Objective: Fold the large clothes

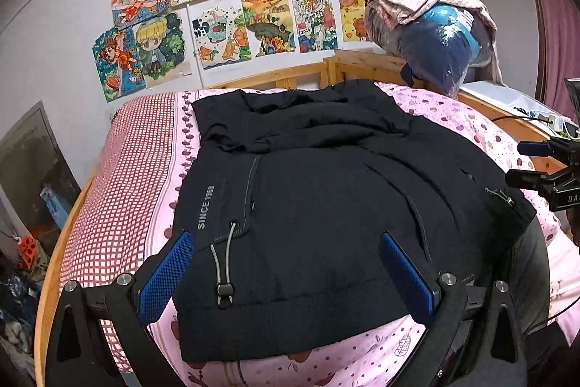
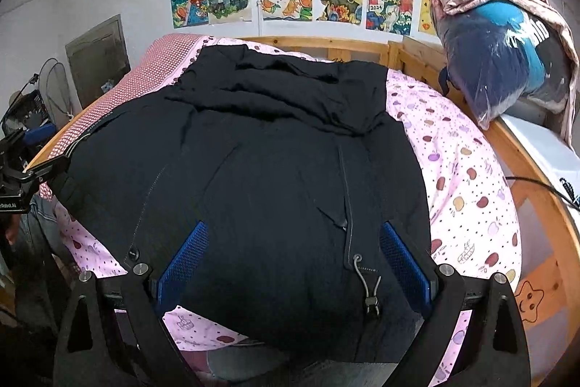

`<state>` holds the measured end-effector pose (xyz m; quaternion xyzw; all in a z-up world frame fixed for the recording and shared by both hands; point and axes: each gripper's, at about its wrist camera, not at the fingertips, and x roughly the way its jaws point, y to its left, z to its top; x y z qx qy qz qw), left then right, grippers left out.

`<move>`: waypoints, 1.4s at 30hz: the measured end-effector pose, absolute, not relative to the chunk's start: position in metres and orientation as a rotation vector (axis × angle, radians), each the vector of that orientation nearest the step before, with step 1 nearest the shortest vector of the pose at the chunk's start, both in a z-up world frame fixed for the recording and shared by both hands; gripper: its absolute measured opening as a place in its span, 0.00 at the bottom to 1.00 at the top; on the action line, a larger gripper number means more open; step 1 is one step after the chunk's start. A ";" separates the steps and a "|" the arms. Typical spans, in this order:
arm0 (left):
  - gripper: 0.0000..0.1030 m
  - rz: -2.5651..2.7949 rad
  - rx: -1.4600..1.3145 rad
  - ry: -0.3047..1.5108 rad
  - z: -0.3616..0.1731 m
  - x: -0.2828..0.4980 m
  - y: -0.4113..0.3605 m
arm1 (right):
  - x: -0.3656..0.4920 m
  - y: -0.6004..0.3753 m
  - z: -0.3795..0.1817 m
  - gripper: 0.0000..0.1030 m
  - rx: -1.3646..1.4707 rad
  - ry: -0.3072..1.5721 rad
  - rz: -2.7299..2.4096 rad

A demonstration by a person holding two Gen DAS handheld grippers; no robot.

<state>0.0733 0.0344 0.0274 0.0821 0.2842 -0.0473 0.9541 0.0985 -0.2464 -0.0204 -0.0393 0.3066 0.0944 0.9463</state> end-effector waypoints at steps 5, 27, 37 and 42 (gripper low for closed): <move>1.00 -0.099 0.171 0.590 0.022 0.073 0.033 | 0.098 -0.245 -0.029 0.91 -0.091 0.639 0.198; 1.00 -0.070 0.176 0.680 -0.008 0.072 0.032 | 0.088 -0.243 -0.072 0.91 -0.114 0.700 0.281; 1.00 -0.064 0.191 0.692 -0.013 0.072 0.031 | 0.093 -0.249 -0.087 0.91 -0.087 0.737 0.283; 1.00 -0.061 0.203 0.694 -0.016 0.072 0.029 | 0.095 -0.249 -0.093 0.91 -0.105 0.754 0.290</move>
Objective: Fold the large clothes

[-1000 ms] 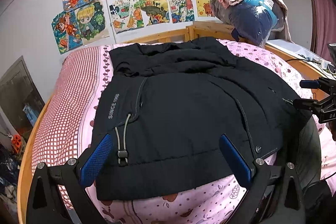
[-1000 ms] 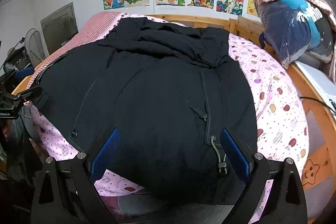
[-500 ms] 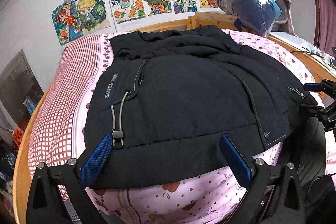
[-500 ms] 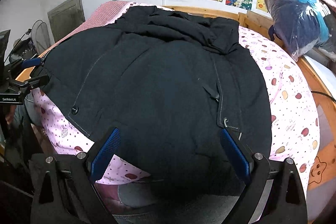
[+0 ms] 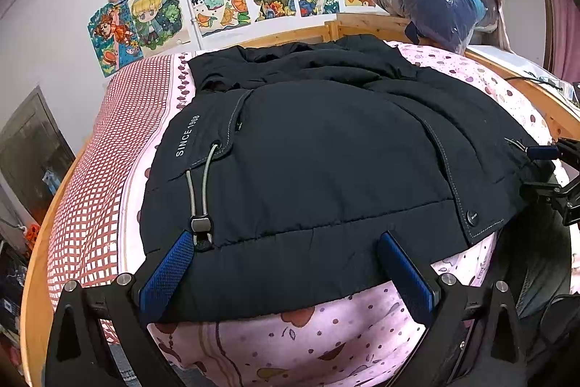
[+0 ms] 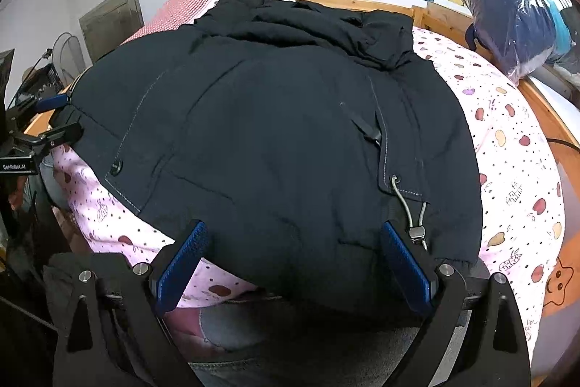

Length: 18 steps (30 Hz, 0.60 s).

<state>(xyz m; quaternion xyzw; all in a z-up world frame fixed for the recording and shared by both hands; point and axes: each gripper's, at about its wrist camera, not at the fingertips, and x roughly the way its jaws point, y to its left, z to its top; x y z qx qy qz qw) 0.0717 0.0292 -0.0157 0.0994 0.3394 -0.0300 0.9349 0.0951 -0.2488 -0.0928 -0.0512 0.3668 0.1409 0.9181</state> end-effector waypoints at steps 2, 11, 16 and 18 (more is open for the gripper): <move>1.00 -0.060 0.204 0.694 -0.016 0.071 0.029 | 0.096 -0.248 -0.095 0.91 -0.111 0.763 0.295; 1.00 -0.087 0.189 0.664 -0.015 0.065 0.030 | 0.097 -0.250 -0.101 0.91 -0.120 0.774 0.294; 1.00 -0.135 0.230 0.608 -0.020 0.048 0.027 | 0.095 -0.249 -0.102 0.91 -0.140 0.768 0.298; 1.00 -0.147 0.275 0.607 -0.025 0.045 0.024 | 0.094 -0.249 -0.104 0.91 -0.150 0.768 0.302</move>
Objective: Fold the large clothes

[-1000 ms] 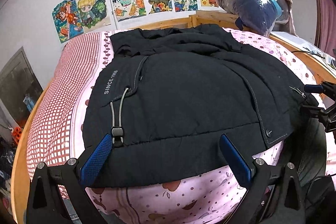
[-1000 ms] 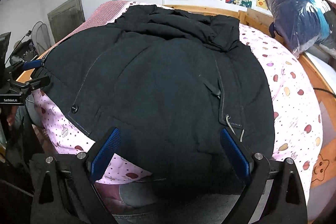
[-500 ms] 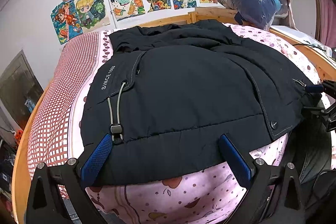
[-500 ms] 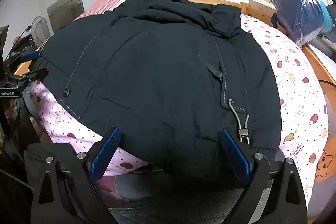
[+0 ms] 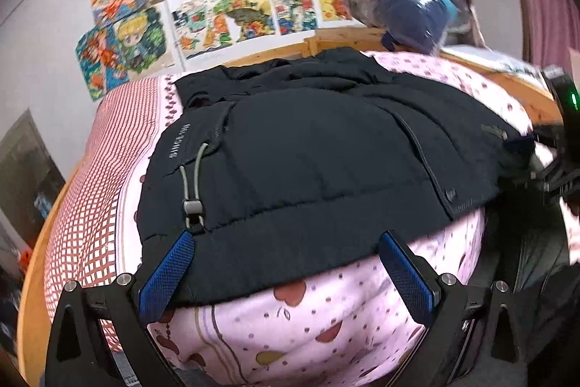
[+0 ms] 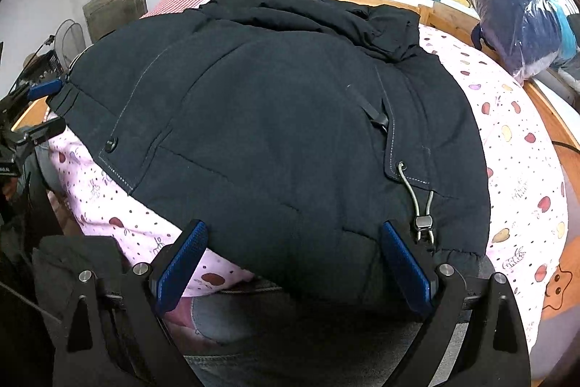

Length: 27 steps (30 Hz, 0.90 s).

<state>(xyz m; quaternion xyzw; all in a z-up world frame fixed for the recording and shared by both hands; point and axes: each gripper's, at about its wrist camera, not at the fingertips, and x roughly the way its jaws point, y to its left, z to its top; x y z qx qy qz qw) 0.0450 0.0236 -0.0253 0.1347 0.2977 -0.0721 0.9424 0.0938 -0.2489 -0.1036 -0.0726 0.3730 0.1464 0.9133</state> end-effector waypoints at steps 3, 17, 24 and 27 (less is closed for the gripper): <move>1.00 -0.145 0.339 0.609 -0.031 0.045 0.017 | 0.091 -0.250 -0.104 0.91 -0.150 0.766 0.303; 1.00 -0.144 0.532 0.654 -0.055 0.053 -0.001 | 0.082 -0.238 -0.116 0.91 -0.278 0.778 0.264; 1.00 -0.140 0.524 0.657 -0.057 0.055 0.003 | 0.079 -0.214 -0.127 0.91 -0.481 0.748 0.159; 1.00 -0.141 0.524 0.654 -0.058 0.053 0.004 | 0.083 -0.216 -0.123 0.91 -0.476 0.722 0.089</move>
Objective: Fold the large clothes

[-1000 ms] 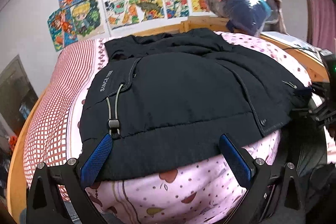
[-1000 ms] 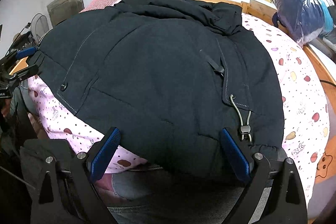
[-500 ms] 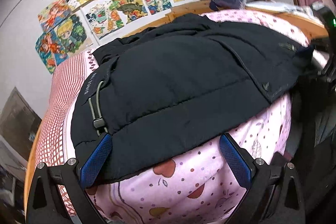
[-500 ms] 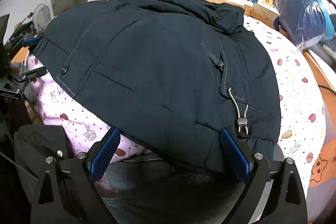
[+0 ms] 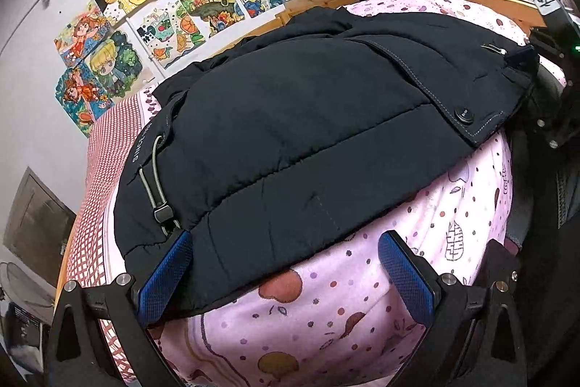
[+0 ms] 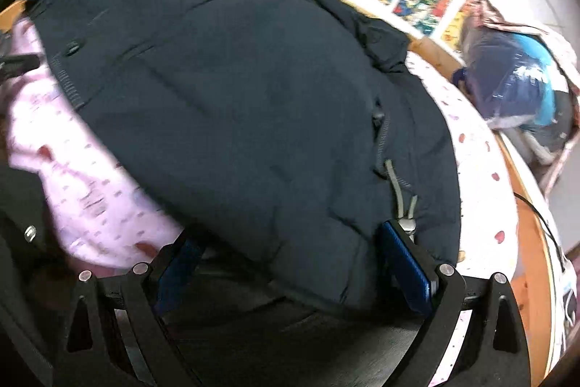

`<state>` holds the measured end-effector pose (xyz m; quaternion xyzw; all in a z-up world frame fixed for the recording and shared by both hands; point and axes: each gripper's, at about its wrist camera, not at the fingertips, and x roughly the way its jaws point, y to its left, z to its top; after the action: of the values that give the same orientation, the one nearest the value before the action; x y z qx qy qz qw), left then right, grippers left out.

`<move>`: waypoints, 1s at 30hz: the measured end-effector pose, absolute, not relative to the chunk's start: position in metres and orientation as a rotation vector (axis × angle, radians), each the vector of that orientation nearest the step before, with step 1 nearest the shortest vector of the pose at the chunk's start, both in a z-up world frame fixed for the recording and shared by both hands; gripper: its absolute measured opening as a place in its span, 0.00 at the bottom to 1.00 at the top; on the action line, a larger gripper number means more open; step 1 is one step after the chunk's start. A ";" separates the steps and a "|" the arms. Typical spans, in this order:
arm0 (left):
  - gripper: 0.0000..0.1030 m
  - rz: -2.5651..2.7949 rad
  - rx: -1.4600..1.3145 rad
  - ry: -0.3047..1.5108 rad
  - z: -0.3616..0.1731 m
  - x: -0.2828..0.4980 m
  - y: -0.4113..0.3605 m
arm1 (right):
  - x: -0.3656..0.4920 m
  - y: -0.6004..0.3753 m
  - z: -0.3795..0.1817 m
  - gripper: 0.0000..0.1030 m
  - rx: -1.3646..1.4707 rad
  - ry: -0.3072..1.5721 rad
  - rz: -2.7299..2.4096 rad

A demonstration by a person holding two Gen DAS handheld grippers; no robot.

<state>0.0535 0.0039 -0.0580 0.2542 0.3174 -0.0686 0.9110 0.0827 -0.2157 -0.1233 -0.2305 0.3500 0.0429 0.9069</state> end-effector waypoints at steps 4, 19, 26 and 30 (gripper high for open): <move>1.00 -0.149 0.532 0.647 -0.058 0.052 0.003 | 0.081 -0.232 -0.098 0.90 -0.317 0.653 0.104; 0.99 -0.044 0.626 0.532 -0.061 0.048 -0.019 | 0.088 -0.263 -0.042 0.75 -0.109 0.493 0.184; 0.74 0.104 0.703 0.392 -0.053 0.046 -0.022 | 0.083 -0.262 -0.051 0.75 -0.131 0.500 0.166; 0.67 0.146 0.677 0.394 -0.047 0.055 -0.011 | 0.077 -0.262 -0.073 0.75 -0.183 0.569 0.149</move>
<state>0.0547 -0.0107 -0.0468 0.3296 0.1918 0.0713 0.9217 0.0769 -0.2616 -0.0734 -0.0903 0.2800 0.0735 0.9529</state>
